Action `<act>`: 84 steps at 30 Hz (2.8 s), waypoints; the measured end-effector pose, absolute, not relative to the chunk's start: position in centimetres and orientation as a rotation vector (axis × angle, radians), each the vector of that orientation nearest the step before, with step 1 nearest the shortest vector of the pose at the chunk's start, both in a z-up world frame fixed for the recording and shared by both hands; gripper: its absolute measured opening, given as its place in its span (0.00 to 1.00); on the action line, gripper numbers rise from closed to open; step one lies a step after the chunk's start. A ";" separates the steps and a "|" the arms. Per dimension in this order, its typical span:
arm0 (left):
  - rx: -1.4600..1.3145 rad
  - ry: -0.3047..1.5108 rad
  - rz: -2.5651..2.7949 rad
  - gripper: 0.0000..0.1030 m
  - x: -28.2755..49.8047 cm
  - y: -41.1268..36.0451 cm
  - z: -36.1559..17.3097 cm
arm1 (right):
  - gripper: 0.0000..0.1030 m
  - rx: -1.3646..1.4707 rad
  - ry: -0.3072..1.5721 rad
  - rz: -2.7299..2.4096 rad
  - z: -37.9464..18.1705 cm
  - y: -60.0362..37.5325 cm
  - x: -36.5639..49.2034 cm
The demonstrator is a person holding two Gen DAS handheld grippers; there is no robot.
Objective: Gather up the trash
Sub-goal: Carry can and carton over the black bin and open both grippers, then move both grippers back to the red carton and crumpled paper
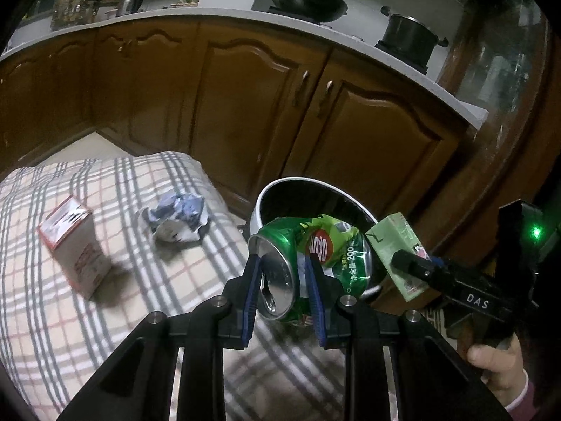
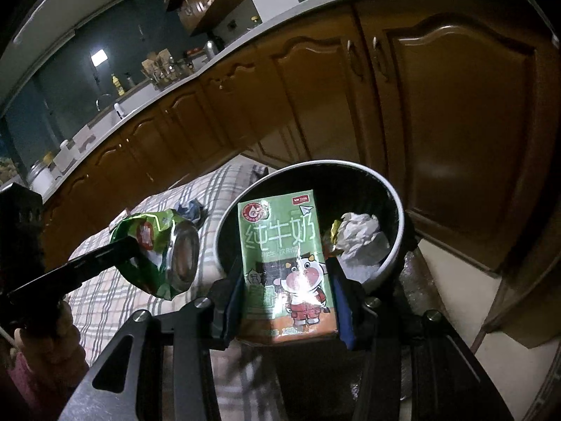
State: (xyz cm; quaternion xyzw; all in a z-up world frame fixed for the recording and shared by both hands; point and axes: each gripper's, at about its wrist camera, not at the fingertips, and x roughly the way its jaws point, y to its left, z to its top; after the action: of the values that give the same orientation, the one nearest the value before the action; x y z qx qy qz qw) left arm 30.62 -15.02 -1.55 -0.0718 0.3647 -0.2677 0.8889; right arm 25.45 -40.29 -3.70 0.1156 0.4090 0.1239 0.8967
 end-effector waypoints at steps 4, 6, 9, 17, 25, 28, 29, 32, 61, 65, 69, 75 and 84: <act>-0.137 0.765 -0.551 0.23 32.0 -16.4 -1.6 | 0.44 0.233 0.848 0.245 -3.6 -40.6 26.4; -0.130 0.772 -0.549 0.23 32.8 -17.2 -1.7 | 0.44 0.227 0.851 0.239 -3.6 -40.7 26.9; -0.121 0.783 -0.548 0.23 33.8 -18.4 -1.8 | 0.44 0.219 0.861 0.229 -3.8 -40.8 27.8; -0.103 0.815 -0.539 0.23 36.3 -20.9 -2.6 | 0.44 0.210 0.880 0.216 -4.2 -41.4 29.5; -0.097 0.827 -0.531 0.23 37.6 -21.7 -3.3 | 0.44 0.208 0.914 0.211 -5.4 -41.8 31.3; -0.096 0.831 -0.536 0.24 37.8 -21.9 -3.5 | 0.44 0.218 0.922 0.206 -5.7 -42.1 31.8; -0.098 0.835 -0.537 0.24 37.9 -22.0 -3.5 | 0.44 0.220 0.926 0.205 -5.8 -42.2 31.9; -0.106 0.855 -0.546 0.24 38.3 -22.3 -3.8 | 0.45 0.228 0.934 0.204 -5.9 -42.4 32.3; -0.244 0.790 -0.287 0.56 26.8 -9.0 -5.7 | 0.93 0.253 0.856 0.302 -4.6 -35.9 25.4; -0.261 0.788 -0.248 0.57 26.2 -7.0 -5.7 | 0.93 0.229 0.858 0.330 -4.7 -34.0 24.8; -0.262 0.782 -0.225 0.58 25.3 -5.3 -5.3 | 0.93 0.211 0.871 0.353 -5.0 -32.1 24.8; -0.268 0.773 -0.203 0.62 25.3 -3.4 -5.0 | 0.93 0.184 0.870 0.388 -4.6 -29.5 25.1; -0.250 0.763 -0.192 0.64 26.9 -2.0 -5.0 | 0.93 0.132 0.851 0.428 -4.4 -26.0 27.3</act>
State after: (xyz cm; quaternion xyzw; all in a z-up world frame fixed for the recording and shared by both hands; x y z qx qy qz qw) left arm 26.90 -1.97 -5.04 -0.1214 0.3706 -0.0935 0.9161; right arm 27.28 -25.99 -4.36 0.0637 0.4091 0.2061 0.8866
